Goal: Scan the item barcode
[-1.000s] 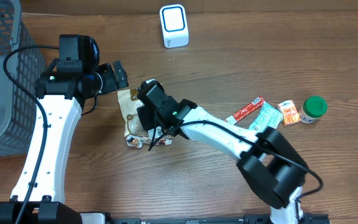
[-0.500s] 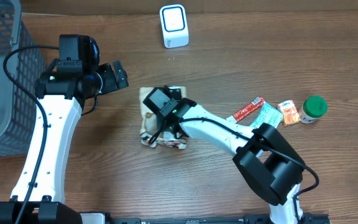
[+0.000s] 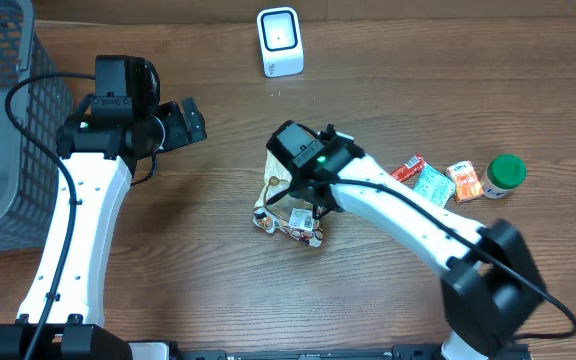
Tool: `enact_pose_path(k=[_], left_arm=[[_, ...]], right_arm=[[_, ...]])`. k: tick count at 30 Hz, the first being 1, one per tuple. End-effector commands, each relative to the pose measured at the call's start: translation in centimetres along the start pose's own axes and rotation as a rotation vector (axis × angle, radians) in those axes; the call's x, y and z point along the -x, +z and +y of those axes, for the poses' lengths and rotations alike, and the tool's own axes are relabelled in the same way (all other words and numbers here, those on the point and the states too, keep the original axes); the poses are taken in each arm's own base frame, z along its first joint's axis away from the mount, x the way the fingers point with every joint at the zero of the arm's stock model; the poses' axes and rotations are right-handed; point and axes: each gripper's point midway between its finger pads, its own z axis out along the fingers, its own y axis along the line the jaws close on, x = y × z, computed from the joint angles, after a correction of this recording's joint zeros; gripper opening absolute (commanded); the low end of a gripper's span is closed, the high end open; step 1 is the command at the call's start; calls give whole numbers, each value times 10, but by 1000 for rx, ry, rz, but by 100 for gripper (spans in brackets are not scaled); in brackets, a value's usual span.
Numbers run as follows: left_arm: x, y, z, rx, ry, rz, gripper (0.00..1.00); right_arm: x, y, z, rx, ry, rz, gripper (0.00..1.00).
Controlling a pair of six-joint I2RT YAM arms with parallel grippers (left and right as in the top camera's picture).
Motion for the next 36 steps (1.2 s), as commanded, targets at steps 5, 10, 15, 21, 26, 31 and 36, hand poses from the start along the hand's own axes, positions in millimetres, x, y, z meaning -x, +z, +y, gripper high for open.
enact_pose_path(k=[5,10,15,21,26,31,36], left_arm=[[4,-4,0,-2,25,-16,100],[4,-4,0,-2,25,-16,100],[4,-4,0,-2,25,-16,100],[4,-4,0,-2,25,-16,100],[4,-4,0,-2,25,-16,100],[4,-4,0,-2,25,-16,100],[4,-4,0,-2,25,-16,100]], right_arm=[[-19,18,-22,-52,50,47,40],[-65,50,-39,-74,299,191,39],[-93,59,-19,32,280,304,38],[-114,53,3,98,204,312,38],[-135,44,23,179,86,360,37],[-133,40,34,238,-23,338,38],[-123,36,45,288,-47,323,40]])
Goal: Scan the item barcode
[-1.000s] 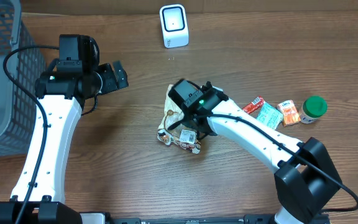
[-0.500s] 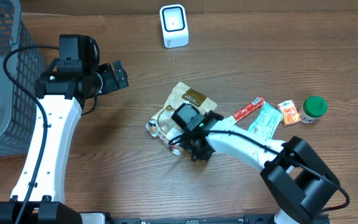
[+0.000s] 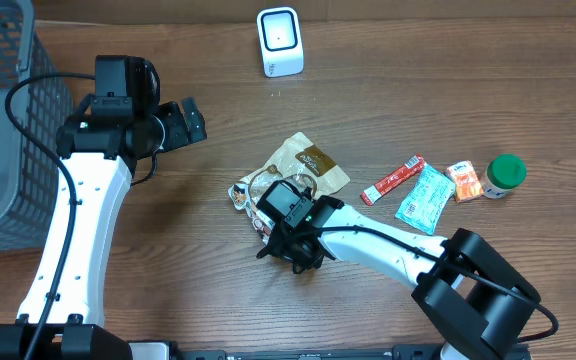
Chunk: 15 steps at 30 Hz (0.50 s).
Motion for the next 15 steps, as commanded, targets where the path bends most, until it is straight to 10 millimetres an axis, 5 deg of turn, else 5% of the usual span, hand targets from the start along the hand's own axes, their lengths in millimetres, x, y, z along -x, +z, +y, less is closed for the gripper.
enact_pose_path(k=[1,11,15], left_arm=[[4,-4,0,-2,25,-16,100],[4,-4,0,-2,25,-16,100],[4,-4,0,-2,25,-16,100]], right_arm=[[10,-8,22,78,-93,-28,42],[22,-15,59,223,-194,-100,42],[21,-19,77,295,-331,-113,31]])
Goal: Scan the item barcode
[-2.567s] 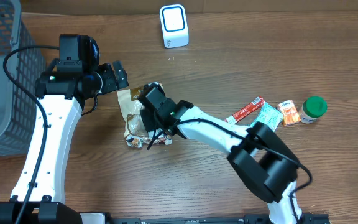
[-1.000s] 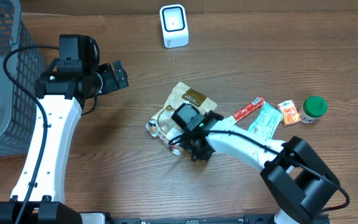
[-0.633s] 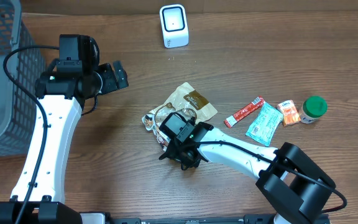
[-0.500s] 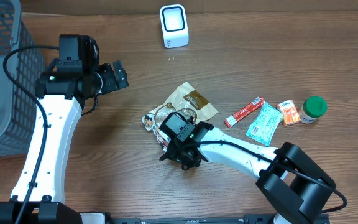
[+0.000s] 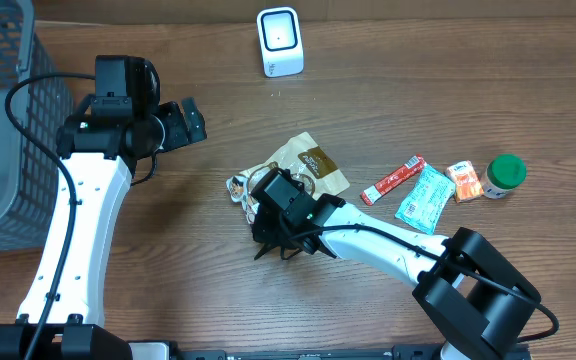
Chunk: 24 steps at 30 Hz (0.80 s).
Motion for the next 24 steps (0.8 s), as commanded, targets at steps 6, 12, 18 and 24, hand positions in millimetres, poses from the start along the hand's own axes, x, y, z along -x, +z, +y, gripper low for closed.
enact_pose_path(k=[6,12,18,24], left_arm=[[4,-4,0,-2,25,-16,100],[4,-4,0,-2,25,-16,100],[4,-4,0,-2,22,-16,100],[-1,-4,-9,-56,-12,12,100]], right_arm=[[16,-42,47,208,-415,38,45],[75,-80,20,167,-491,-57,61],[110,-90,-22,105,-520,-89,69],[127,-96,-39,85,-483,-118,71]])
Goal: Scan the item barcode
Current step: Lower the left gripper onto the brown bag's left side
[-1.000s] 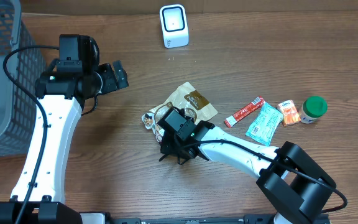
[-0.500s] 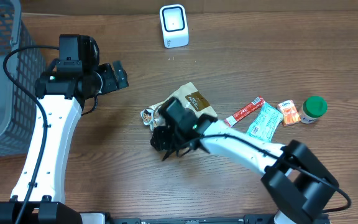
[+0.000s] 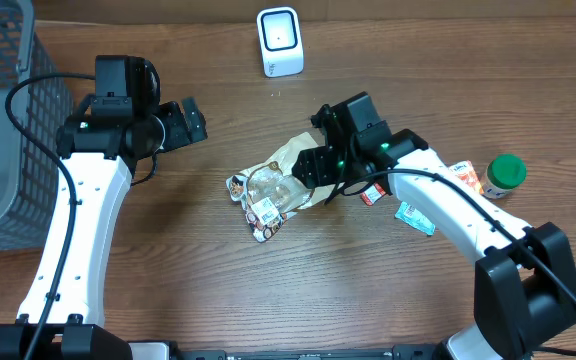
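The item, a brown snack bag (image 3: 286,180) with a clear window, lies flat at mid table. A white barcode label (image 3: 265,212) shows at its lower left end. The white scanner (image 3: 279,41) stands upright at the back edge. My right gripper (image 3: 315,170) points left and down over the bag's right part, covering it. Its fingertips are hidden under its own body, so its hold on the bag is unclear. My left gripper (image 3: 181,120) hangs open and empty, well left of the bag.
A grey mesh basket fills the far left. Right of the bag lie a red stick packet (image 3: 370,197), a teal sachet (image 3: 414,216), an orange packet (image 3: 465,180) and a green-capped jar (image 3: 506,172), partly under my right arm.
My right gripper has moved from the bag's lower left edge to its right part. The bag's clear end now reaches further down-left, with a barcode label showing. The left arm is unchanged.
First my right gripper was directly over the bunched-up bag. Then the bag lay spread out, brown side up, with the gripper just below it, then at its lower left edge. Now the gripper sits on the bag's right part. The left arm never moved.
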Tool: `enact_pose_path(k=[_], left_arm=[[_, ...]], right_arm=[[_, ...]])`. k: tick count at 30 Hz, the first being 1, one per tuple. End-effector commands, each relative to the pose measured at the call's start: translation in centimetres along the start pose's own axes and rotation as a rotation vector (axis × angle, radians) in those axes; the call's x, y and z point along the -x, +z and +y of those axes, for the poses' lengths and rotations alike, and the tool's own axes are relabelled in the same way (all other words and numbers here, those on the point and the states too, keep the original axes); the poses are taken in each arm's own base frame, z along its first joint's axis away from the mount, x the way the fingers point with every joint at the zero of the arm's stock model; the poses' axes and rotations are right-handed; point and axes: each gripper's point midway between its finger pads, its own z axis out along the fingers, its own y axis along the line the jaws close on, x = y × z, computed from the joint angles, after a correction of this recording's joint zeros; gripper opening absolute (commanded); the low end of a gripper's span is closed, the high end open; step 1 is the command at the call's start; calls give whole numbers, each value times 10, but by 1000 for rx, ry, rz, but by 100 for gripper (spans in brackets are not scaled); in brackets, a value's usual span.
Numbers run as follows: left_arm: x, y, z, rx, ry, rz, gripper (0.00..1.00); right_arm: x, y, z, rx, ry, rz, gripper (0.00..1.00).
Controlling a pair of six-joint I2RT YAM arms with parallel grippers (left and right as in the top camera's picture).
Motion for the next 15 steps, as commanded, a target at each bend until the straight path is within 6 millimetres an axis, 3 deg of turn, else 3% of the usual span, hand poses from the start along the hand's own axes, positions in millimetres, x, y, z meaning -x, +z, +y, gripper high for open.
enact_pose_path(k=[1,4,5,7,8,10,15], left_arm=[[-5,-4,-10,-60,-9,28,100],[-15,-5,-8,-57,-14,72,100],[-20,-4,-8,-59,-16,92,95],[-33,-2,-9,-59,-17,138,57],[-41,1,-9,-58,-16,165,49],[-59,8,-10,-50,-6,216,44],[-109,32,-19,-44,61,323,45]], right_arm=[[10,-8,-1,-2,-51,-35,72],[12,-9,-9,-51,-50,-47,74],[13,-9,-11,-60,-49,-49,76],[14,-8,-13,-75,-59,-52,79],[14,-8,-13,-75,-72,-53,80],[15,-7,-15,-84,-75,-56,80],[17,-8,-21,-118,-75,-66,82]])
